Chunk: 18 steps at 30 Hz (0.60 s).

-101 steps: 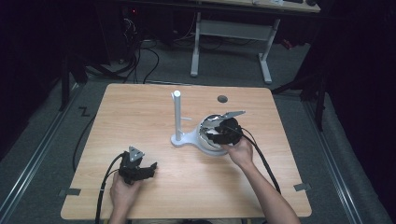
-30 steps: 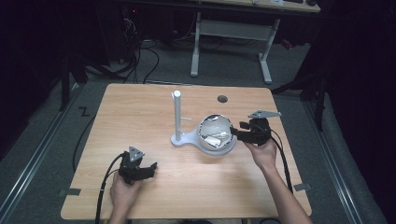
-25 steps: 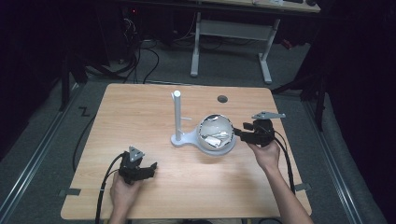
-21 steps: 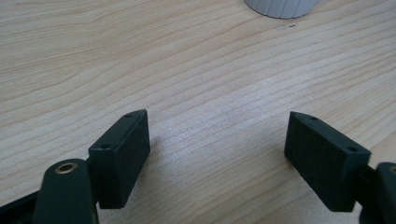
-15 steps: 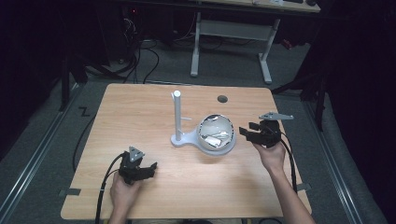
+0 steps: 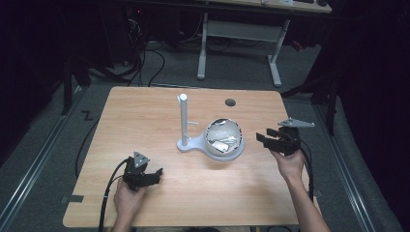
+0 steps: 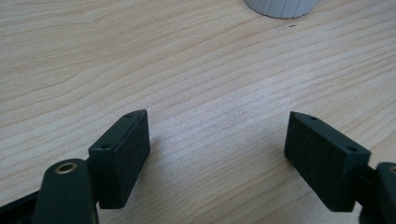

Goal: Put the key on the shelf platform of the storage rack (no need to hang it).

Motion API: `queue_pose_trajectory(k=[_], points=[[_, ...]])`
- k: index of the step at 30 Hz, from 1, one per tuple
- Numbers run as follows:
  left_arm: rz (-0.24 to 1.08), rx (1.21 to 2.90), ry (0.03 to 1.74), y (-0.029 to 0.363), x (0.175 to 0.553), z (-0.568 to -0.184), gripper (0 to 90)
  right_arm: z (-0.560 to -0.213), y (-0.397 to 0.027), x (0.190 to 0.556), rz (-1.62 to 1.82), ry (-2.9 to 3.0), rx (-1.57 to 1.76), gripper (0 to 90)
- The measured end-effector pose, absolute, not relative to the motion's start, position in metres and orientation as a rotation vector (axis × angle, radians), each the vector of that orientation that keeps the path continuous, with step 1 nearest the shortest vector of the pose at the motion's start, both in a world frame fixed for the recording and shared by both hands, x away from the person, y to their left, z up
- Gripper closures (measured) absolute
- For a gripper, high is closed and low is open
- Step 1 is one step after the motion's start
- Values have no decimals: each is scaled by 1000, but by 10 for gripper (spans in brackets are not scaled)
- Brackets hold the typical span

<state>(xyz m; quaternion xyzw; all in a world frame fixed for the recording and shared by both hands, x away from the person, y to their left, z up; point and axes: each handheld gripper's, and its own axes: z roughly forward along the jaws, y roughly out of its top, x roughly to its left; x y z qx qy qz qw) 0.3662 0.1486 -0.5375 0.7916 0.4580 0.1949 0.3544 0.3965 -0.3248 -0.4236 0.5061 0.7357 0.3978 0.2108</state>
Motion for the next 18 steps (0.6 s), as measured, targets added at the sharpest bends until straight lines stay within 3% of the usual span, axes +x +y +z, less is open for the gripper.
queue_pose_trajectory(k=[18], points=[[504, 2046, 1185, 149, 366, -537, 228, -428, -345, 372, 1086, 1991, 1437, 465]])
